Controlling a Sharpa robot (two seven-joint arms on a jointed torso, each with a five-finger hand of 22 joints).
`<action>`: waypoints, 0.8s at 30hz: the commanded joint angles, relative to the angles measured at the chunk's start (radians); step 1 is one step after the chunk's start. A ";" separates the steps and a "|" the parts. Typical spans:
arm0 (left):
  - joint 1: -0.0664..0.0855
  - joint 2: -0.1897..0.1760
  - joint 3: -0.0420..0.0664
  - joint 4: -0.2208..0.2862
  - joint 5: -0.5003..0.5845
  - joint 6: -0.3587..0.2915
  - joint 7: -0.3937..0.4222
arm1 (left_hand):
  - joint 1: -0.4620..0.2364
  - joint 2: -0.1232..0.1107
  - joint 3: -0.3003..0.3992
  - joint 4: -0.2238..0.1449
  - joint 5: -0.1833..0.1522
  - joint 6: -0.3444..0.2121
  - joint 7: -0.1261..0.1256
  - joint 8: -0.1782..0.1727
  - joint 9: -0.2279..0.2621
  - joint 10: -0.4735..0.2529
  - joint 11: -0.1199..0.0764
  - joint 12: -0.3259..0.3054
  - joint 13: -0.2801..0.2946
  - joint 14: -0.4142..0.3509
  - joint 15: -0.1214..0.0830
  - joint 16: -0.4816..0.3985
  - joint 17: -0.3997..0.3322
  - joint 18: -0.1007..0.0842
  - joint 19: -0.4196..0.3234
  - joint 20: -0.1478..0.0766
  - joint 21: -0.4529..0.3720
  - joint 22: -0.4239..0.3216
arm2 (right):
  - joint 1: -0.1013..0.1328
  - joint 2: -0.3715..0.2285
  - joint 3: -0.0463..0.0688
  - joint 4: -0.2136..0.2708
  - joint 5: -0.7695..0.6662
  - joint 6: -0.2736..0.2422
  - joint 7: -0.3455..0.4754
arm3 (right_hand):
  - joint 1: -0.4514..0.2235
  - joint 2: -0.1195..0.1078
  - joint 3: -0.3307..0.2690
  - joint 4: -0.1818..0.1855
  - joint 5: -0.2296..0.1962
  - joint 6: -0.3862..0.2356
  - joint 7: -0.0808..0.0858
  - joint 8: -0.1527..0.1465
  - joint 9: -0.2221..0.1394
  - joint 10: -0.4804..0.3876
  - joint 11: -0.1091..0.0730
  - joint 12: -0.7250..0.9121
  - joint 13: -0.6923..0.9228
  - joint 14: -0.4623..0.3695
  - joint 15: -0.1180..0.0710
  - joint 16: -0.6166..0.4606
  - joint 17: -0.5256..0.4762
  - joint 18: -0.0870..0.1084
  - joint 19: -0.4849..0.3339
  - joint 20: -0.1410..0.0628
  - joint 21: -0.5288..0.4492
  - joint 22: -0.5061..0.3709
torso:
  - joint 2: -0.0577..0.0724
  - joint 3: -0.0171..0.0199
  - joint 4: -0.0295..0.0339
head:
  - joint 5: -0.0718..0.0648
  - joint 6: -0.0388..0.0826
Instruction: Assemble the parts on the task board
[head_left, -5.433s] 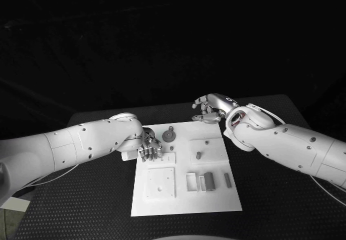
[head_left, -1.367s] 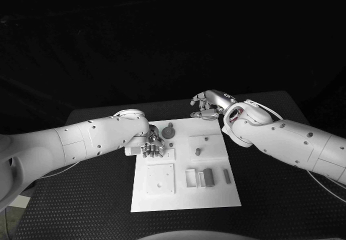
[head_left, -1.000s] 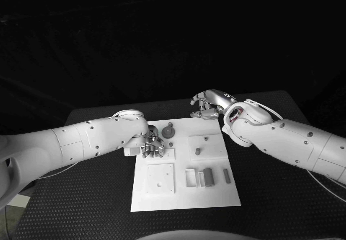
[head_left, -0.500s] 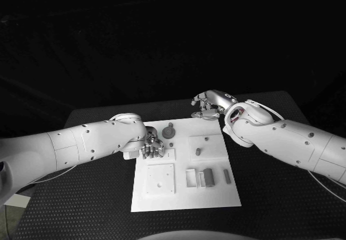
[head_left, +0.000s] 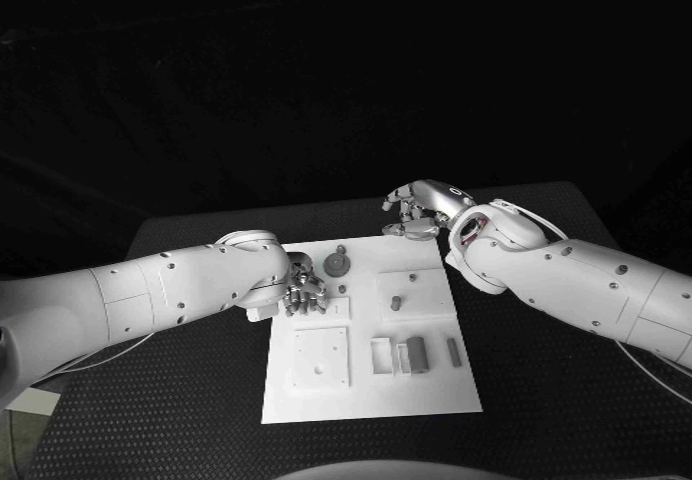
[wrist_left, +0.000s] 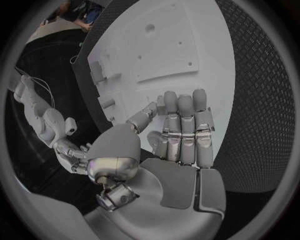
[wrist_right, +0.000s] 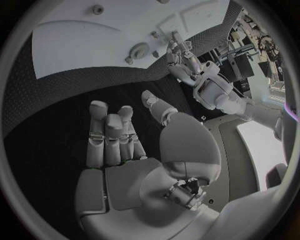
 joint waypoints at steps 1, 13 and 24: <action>-0.001 -0.001 -0.001 0.000 0.003 -0.010 -0.010 | 0.005 0.007 0.006 0.002 0.005 0.059 -0.050 0.001 -0.001 -0.013 -0.012 0.006 -0.001 -0.003 0.001 0.003 -0.002 0.012 0.006 -0.002 -0.004 0.002 | -0.001 0.001 0.000 0.000 -0.001 0.010 0.004 | 0.001 0.011 -0.003 -0.001 0.006 0.006 0.011 0.001 -0.001 -0.005 -0.005 0.003 -0.001 0.005 0.002 0.000 0.002 0.040 0.003 -0.007 -0.006 0.016 | 0.000 0.0003 0.0003 | 0.001 -0.001; -0.002 -0.003 -0.013 0.009 -0.004 0.005 -0.019 | 0.003 0.007 0.006 0.003 0.004 0.059 -0.050 -0.001 -0.001 -0.014 -0.012 0.006 -0.002 -0.004 0.001 0.004 -0.004 0.012 0.006 -0.002 -0.005 0.002 | -0.001 0.001 0.000 -0.001 -0.001 0.011 0.004 | 0.000 0.011 -0.003 -0.001 0.006 0.006 0.011 0.001 -0.002 -0.005 -0.005 0.003 -0.002 0.005 0.002 -0.001 0.002 0.040 0.003 -0.007 -0.006 0.016 | 0.000 0.0008 -0.0003 | 0.003 -0.005; -0.004 -0.005 -0.018 0.021 -0.026 0.002 -0.019 | 0.003 0.008 0.007 0.003 0.004 0.059 -0.050 -0.002 -0.001 -0.014 -0.012 0.006 -0.003 -0.004 0.001 0.005 -0.006 0.011 0.006 -0.002 -0.006 0.003 | -0.003 0.001 0.000 -0.001 -0.001 0.011 0.005 | -0.001 0.011 -0.003 0.000 0.006 0.006 0.011 0.000 -0.002 -0.005 -0.005 0.004 -0.002 0.005 0.002 -0.001 0.002 0.040 0.003 -0.007 -0.006 0.016 | 0.000 0.0011 -0.0009 | 0.003 -0.006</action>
